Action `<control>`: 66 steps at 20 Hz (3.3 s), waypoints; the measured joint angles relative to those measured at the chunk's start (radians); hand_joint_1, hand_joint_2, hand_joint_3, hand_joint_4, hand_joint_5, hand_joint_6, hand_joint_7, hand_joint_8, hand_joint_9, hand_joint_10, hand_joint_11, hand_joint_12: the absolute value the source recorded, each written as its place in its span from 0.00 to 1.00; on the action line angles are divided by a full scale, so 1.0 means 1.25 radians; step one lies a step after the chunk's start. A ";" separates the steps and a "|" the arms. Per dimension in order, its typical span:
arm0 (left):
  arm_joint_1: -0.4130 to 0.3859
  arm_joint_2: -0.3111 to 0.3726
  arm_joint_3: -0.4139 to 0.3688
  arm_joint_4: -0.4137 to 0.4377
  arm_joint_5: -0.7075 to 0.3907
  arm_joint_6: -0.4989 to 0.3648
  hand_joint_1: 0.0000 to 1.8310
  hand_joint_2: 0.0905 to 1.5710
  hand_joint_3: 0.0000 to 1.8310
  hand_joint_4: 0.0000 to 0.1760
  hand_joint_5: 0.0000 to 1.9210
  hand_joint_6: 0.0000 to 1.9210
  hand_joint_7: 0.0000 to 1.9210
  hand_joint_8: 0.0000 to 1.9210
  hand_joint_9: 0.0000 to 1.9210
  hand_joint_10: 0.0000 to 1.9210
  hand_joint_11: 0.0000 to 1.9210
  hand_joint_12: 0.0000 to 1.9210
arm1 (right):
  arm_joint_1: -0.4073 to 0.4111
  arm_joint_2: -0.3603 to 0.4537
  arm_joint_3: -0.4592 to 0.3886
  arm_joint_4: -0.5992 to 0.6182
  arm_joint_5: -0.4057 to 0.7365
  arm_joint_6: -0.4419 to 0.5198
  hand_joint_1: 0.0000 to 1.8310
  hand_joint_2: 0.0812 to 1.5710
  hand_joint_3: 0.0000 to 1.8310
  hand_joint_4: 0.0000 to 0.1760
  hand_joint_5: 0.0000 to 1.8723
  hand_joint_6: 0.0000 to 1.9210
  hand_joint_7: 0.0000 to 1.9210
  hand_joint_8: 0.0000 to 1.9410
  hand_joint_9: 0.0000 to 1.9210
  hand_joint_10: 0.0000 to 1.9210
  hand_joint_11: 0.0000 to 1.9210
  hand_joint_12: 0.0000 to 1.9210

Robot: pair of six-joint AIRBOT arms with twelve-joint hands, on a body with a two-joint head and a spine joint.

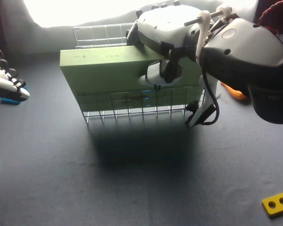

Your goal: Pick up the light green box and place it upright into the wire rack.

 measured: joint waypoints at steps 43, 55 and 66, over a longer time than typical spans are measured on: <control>0.000 0.000 0.000 0.000 0.000 0.000 0.10 0.86 0.00 0.00 0.10 0.00 0.12 0.00 0.13 0.00 0.00 0.43 | 0.038 0.071 -0.041 -0.051 -0.022 0.001 0.59 0.64 0.00 0.00 0.17 0.00 0.19 0.00 0.21 0.03 0.00 0.60; 0.000 0.000 0.000 0.000 0.000 0.000 0.11 0.85 0.00 0.00 0.11 0.00 0.12 0.00 0.14 0.00 0.00 0.48 | 0.061 0.302 -0.291 -0.188 -0.048 0.046 0.22 0.76 0.01 0.00 0.24 0.02 0.29 0.01 0.29 0.05 0.00 0.71; 0.000 0.000 0.007 -0.001 0.002 0.014 0.17 0.88 0.00 0.00 0.43 0.88 0.49 0.90 0.45 1.00 0.39 1.00 | 0.037 0.513 -0.447 -0.192 -0.073 0.029 0.10 0.88 0.00 0.00 0.63 0.96 0.69 0.96 0.70 1.00 0.72 1.00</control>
